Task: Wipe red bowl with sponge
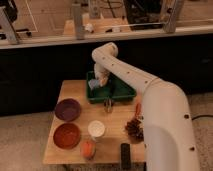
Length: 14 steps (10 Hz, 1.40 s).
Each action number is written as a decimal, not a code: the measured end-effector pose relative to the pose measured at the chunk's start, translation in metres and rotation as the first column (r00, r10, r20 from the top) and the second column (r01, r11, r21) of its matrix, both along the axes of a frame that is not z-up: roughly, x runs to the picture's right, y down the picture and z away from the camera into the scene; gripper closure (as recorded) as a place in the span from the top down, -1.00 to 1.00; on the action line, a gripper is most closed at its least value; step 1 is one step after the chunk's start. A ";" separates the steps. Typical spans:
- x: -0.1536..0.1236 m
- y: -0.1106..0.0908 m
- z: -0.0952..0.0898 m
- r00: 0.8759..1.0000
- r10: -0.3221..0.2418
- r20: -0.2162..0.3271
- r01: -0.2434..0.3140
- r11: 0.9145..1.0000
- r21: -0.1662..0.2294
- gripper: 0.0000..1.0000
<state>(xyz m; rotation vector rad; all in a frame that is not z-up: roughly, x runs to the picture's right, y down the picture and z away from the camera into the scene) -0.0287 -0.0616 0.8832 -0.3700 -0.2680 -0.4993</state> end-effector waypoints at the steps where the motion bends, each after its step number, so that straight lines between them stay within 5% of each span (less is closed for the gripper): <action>1: -0.009 0.001 -0.023 0.999 -0.023 0.027 0.023 1.000 0.011 -1.00; 4: -0.061 0.019 -0.063 0.986 -0.076 0.150 0.076 0.997 0.007 -1.00; 11: -0.062 0.019 -0.065 0.985 -0.081 0.155 0.080 0.997 0.011 -1.00; 14: -0.071 0.042 -0.079 0.973 -0.141 0.183 0.136 0.990 0.041 -1.00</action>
